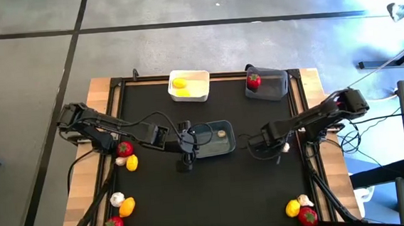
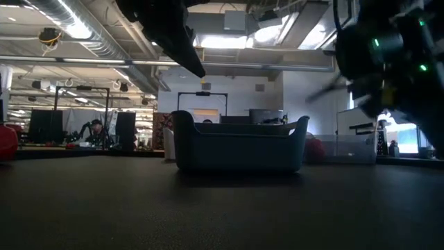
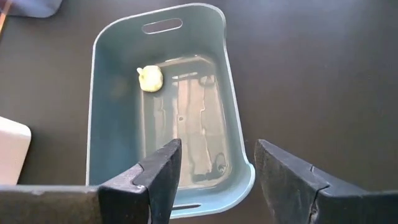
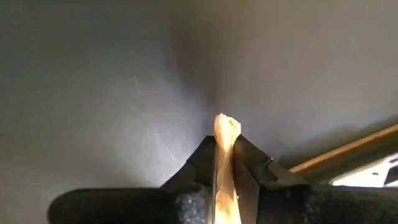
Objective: Sort produce into baskets
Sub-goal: Put the white garlic into the blue bin
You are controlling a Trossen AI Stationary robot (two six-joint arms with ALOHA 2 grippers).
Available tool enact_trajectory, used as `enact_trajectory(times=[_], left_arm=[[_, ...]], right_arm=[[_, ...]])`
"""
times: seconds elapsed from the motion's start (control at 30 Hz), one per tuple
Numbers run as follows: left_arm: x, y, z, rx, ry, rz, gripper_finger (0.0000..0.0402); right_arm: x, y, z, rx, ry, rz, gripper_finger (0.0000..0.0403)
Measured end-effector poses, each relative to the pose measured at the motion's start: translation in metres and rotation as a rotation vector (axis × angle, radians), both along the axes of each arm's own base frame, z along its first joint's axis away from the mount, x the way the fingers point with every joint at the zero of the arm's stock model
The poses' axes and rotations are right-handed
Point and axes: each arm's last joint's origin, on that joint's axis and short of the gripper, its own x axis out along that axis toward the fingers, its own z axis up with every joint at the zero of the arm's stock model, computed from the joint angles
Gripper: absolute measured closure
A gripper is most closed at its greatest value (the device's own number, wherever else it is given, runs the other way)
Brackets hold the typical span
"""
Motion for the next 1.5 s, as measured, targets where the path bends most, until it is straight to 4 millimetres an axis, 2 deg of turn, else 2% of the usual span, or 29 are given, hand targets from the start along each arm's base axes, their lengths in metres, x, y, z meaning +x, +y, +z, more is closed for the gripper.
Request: enact_trajectory(times=[0.3,0.53,0.87,1.23,1.3,1.5], left_arm=[[0.002,0.0,0.002,0.018,-0.02,-0.026,0.0202],[0.002,0.0,0.002,0.02,-0.025,-0.03,0.0202],[-0.007,-0.005,0.013,0.009,-0.046,-0.036,0.0202],[-0.039,-0.004,0.037,0.009,-0.027,-0.016,0.0202],[-0.045,-0.004,0.035,0.009,-0.043,-0.015,0.0202],[-0.068,-0.002,0.012,-0.073,-0.091,0.075,0.0202]], right_arm=[[0.019,-0.001,0.05,-0.117,-0.269,0.052,0.0371],[0.035,-0.001,0.071,-0.172,-0.461,0.118,0.0371],[0.062,0.003,0.084,-0.207,-0.737,0.239,0.037],[0.083,0.005,0.094,-0.314,-0.979,0.335,0.037],[0.085,0.005,0.093,-0.322,-1.023,0.352,0.037],[0.09,-0.005,0.08,-0.347,-1.126,0.33,0.037]])
